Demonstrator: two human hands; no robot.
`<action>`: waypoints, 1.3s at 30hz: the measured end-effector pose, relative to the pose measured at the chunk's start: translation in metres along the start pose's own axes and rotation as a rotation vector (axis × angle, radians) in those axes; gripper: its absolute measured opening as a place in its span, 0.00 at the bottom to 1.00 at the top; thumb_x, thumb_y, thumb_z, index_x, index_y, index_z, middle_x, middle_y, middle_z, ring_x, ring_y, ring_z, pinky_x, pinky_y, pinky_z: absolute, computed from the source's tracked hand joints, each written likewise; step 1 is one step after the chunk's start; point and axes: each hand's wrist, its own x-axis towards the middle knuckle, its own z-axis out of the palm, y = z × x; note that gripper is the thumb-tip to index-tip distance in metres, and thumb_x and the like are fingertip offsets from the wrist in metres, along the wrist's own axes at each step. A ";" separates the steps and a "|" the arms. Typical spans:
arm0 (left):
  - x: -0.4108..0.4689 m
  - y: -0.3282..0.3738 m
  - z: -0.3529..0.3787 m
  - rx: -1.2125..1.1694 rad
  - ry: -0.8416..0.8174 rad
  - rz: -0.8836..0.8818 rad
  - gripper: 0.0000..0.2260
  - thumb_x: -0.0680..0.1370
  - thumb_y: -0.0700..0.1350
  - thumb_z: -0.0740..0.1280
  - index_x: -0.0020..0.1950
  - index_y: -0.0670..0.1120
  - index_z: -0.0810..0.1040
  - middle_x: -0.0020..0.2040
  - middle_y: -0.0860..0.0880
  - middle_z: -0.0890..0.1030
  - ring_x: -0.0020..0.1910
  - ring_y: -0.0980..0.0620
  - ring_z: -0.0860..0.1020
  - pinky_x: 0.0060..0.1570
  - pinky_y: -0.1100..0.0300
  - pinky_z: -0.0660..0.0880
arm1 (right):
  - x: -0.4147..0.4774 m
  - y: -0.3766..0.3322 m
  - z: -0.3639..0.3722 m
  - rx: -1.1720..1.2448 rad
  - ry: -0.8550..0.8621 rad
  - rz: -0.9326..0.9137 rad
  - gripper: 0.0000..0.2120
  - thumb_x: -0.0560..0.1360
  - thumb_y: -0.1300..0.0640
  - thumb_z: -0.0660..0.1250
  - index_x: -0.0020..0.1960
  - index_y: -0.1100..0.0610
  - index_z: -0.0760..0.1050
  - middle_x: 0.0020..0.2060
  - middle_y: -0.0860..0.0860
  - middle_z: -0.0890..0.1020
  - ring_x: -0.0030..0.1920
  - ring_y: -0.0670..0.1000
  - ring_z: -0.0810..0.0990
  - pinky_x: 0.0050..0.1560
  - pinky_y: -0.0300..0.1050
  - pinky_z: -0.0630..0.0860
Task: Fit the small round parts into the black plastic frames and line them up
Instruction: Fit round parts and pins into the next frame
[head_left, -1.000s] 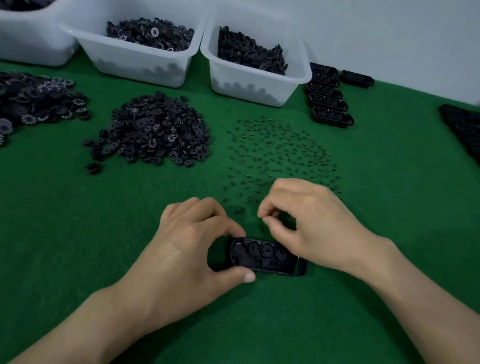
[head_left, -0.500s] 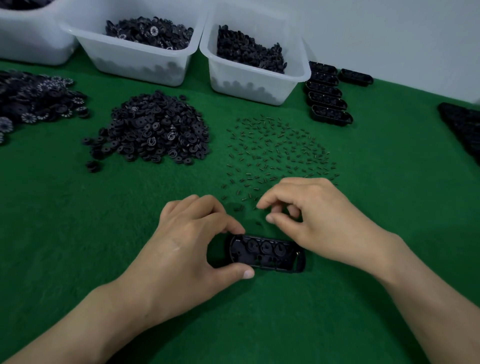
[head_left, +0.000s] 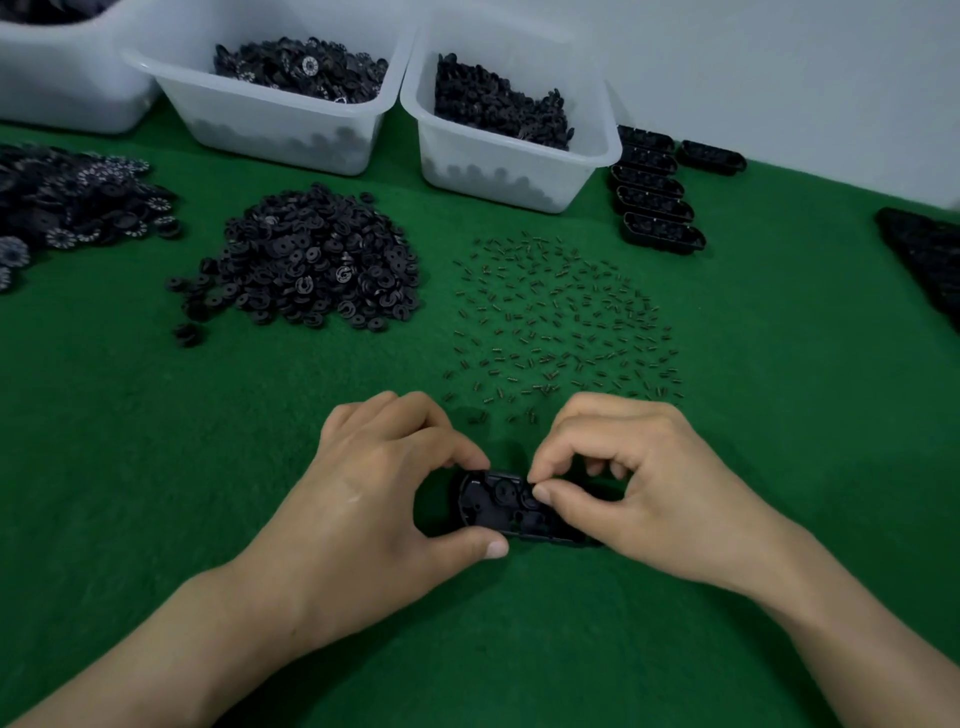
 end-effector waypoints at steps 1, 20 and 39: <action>0.000 0.000 0.000 0.003 0.002 0.003 0.21 0.63 0.67 0.63 0.47 0.56 0.78 0.43 0.59 0.72 0.45 0.59 0.71 0.51 0.62 0.65 | -0.002 0.001 0.002 0.003 0.011 -0.004 0.02 0.68 0.57 0.70 0.38 0.50 0.80 0.35 0.43 0.77 0.37 0.41 0.74 0.37 0.27 0.65; 0.000 -0.001 0.000 0.015 -0.009 -0.004 0.21 0.64 0.68 0.62 0.47 0.57 0.78 0.43 0.59 0.72 0.46 0.60 0.70 0.51 0.63 0.64 | -0.008 0.005 0.010 0.013 0.077 -0.034 0.02 0.69 0.58 0.69 0.39 0.52 0.79 0.37 0.42 0.76 0.35 0.41 0.73 0.35 0.28 0.65; -0.001 0.000 0.000 0.012 -0.009 -0.002 0.21 0.64 0.68 0.62 0.48 0.56 0.78 0.43 0.59 0.72 0.46 0.60 0.70 0.51 0.64 0.64 | 0.037 0.003 -0.019 -0.158 -0.007 0.045 0.05 0.71 0.59 0.71 0.45 0.51 0.83 0.37 0.40 0.77 0.35 0.35 0.73 0.40 0.26 0.66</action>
